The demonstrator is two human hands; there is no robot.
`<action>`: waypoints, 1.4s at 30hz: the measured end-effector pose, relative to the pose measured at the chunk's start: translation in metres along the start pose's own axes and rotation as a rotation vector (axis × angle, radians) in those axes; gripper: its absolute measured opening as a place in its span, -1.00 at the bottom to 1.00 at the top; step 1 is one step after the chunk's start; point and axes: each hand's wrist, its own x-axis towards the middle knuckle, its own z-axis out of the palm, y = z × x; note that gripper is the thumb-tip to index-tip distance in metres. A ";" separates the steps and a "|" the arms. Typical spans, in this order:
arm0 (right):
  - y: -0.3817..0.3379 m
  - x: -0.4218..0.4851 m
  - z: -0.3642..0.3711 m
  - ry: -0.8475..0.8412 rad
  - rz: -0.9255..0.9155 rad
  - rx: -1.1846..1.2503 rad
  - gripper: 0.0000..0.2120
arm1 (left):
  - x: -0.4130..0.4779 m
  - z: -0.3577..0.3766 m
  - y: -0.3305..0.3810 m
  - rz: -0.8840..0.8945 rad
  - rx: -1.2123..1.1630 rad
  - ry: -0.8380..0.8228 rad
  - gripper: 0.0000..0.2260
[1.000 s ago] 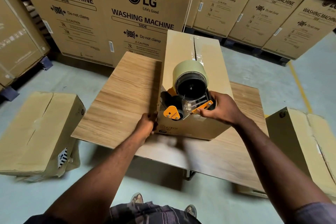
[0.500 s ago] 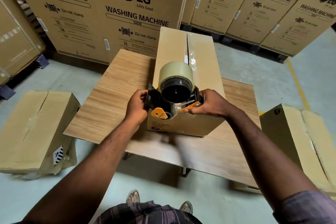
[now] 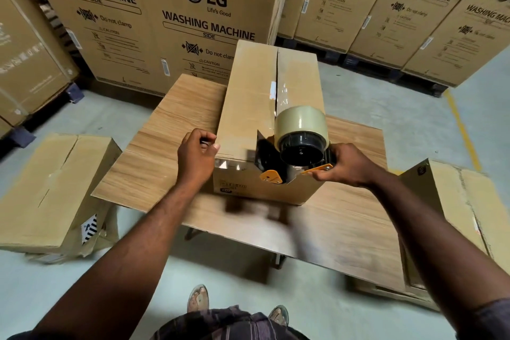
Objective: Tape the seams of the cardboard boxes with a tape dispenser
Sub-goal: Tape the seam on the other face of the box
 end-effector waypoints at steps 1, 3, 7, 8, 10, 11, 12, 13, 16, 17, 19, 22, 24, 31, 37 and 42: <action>0.002 -0.001 0.000 0.002 -0.015 0.002 -0.56 | -0.006 0.002 0.005 0.097 0.101 0.021 -0.83; 0.004 0.001 0.001 -0.006 -0.050 0.012 -0.62 | -0.019 0.009 0.018 0.279 0.240 -0.026 -0.76; 0.009 0.004 -0.001 -0.013 -0.071 0.011 -0.81 | -0.055 0.033 0.034 0.344 0.378 -0.350 -0.32; 0.010 0.004 -0.001 -0.013 -0.081 0.005 -0.81 | -0.061 0.035 0.031 0.297 0.411 -0.393 -0.23; 0.015 0.003 0.001 0.002 -0.095 0.002 -0.77 | -0.065 0.037 0.025 0.224 0.470 -0.429 -0.10; 0.016 0.004 0.002 0.009 -0.099 0.005 -0.73 | -0.063 0.036 0.019 0.232 0.499 -0.428 -0.08; 0.021 0.003 0.002 0.014 -0.099 0.013 -0.71 | -0.061 0.036 0.015 0.269 0.531 -0.430 -0.08; 0.026 0.001 0.000 0.018 -0.097 0.018 -0.71 | -0.057 0.036 0.011 0.332 0.563 -0.435 -0.11; 0.050 -0.010 -0.014 0.046 -0.079 0.021 -0.82 | -0.051 0.037 0.004 0.444 0.605 -0.452 -0.20; 0.060 -0.017 -0.021 0.056 -0.067 0.027 -0.82 | -0.051 0.038 0.004 0.446 0.602 -0.451 -0.22; 0.078 -0.030 -0.030 0.070 -0.056 0.054 -0.79 | -0.052 0.039 0.003 0.446 0.590 -0.432 -0.24; 0.095 -0.037 -0.030 0.064 -0.053 0.106 -0.77 | -0.060 0.048 0.012 0.408 0.633 -0.372 -0.26; 0.100 -0.037 -0.026 0.063 -0.056 0.135 -0.79 | -0.071 0.060 0.024 0.403 0.673 -0.356 -0.27; 0.107 -0.041 -0.019 0.072 -0.044 0.260 -0.80 | -0.096 0.106 0.053 0.522 0.625 -0.443 -0.30; 0.125 -0.057 -0.031 0.139 0.004 0.280 -0.84 | -0.094 0.106 0.045 0.521 0.525 -0.401 -0.39; 0.150 -0.067 -0.028 0.170 0.044 0.272 -0.86 | -0.101 0.113 0.048 0.479 0.497 -0.336 -0.43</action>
